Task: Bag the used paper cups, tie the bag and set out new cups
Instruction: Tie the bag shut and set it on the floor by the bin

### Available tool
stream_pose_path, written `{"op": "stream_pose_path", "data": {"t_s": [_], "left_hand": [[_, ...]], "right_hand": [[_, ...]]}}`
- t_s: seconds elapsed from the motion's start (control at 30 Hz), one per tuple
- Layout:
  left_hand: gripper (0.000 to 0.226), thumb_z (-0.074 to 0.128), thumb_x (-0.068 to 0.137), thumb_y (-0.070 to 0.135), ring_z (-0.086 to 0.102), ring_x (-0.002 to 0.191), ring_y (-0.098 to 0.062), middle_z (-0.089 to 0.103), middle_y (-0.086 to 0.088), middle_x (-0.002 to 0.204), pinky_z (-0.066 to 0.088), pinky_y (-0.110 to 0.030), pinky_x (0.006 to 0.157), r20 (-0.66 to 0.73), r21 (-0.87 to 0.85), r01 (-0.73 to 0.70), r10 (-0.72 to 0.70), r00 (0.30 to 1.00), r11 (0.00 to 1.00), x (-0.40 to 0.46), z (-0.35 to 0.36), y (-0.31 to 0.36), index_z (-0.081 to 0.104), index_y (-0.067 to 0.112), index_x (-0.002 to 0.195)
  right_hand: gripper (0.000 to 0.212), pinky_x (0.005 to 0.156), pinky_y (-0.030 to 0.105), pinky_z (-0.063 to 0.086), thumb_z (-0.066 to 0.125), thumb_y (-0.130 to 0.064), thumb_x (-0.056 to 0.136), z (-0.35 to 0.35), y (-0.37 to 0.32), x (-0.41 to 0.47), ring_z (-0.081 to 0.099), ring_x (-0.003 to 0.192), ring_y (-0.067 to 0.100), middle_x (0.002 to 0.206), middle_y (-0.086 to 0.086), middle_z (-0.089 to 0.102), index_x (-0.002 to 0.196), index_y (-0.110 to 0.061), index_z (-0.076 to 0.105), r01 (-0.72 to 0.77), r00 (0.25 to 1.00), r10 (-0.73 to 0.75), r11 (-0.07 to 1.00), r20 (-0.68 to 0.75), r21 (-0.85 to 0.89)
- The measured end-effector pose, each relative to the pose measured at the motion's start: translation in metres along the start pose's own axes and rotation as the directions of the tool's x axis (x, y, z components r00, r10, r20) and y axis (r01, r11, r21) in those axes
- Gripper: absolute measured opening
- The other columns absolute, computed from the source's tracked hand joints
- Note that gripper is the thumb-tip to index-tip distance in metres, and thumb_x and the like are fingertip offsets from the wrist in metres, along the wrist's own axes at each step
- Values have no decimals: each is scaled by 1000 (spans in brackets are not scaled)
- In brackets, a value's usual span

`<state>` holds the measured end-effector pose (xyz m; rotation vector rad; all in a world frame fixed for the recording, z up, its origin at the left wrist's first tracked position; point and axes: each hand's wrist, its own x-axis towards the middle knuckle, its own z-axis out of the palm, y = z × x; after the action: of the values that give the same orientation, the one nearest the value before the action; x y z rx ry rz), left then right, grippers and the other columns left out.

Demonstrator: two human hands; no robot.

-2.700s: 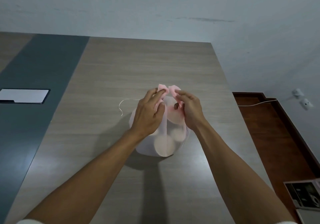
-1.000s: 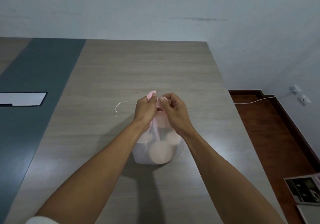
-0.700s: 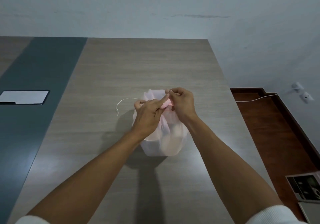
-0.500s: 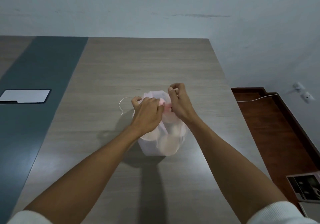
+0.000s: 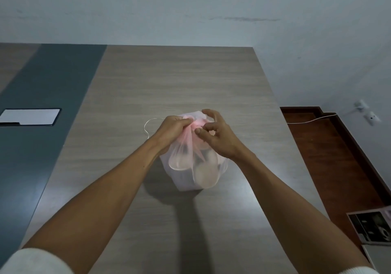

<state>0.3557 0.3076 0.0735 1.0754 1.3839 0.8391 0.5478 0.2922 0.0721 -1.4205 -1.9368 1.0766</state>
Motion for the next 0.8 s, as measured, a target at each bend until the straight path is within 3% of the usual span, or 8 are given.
{"op": "stream_pose_path", "data": {"t_s": [0.07,0.17,0.3,0.4,0.5,0.63,0.73,0.8], "left_hand": [[26,69,90,24,69,62,-14,76,-6,78,52,-22,57,-162,-46,17,-24,986,999,6,-3,-3,78,2,80],[24,76,86,19,62,65,-20,69,-10,76,49,-29,61,-383,-68,72,-93,919,995,17,-23,-15,76,-5,85],[28,84,79,26,48,65,-16,54,-4,67,41,-29,64,-465,88,93,-42,884,992,13,-32,-29,71,3,71],[45,81,81,34,34,51,-15,40,-2,54,34,-28,55,-458,254,-42,158,875,966,1,-26,-24,49,13,58],[39,70,91,39,58,64,-29,63,-15,76,50,-39,60,-384,310,-168,286,878,936,-13,-14,-17,53,5,81],[35,56,100,42,66,62,-28,70,-17,85,56,-44,55,-294,79,-302,312,903,950,-33,13,-11,47,8,101],[26,55,103,35,70,66,-22,73,-9,80,59,-36,61,-254,-142,-305,263,931,942,-38,27,-14,47,11,106],[24,63,100,22,71,74,-21,73,-11,84,60,-33,71,-222,-352,-237,165,961,905,-36,30,-17,48,8,112]], "right_hand": [[36,116,56,34,64,-45,97,-9,4,-1,33,147,19,160,-6,29,80,-16,77,-13,999,16,996,30,-85],[37,116,56,30,63,-46,97,-25,20,-8,31,146,22,159,-1,29,83,-15,77,-18,993,52,950,103,-312],[29,102,36,31,68,-43,95,-29,29,-17,49,119,14,136,-3,45,72,-25,69,5,988,66,888,137,-460],[28,81,27,46,73,-34,89,-24,22,-17,62,89,8,108,-7,60,72,-12,69,-94,992,105,985,73,-144],[17,67,24,49,71,-22,89,-17,7,-15,67,78,9,98,1,74,85,-7,79,-128,992,124,930,33,344],[28,57,29,43,68,-28,97,-1,-7,-4,59,63,17,81,12,71,93,0,72,-223,963,261,611,73,759],[19,63,28,54,75,-15,92,9,-5,-3,65,68,18,87,14,69,103,-1,69,-207,955,284,447,81,870],[27,69,29,60,72,-1,91,17,-2,-5,70,72,19,92,17,70,116,6,64,-178,946,322,402,43,898]]}}
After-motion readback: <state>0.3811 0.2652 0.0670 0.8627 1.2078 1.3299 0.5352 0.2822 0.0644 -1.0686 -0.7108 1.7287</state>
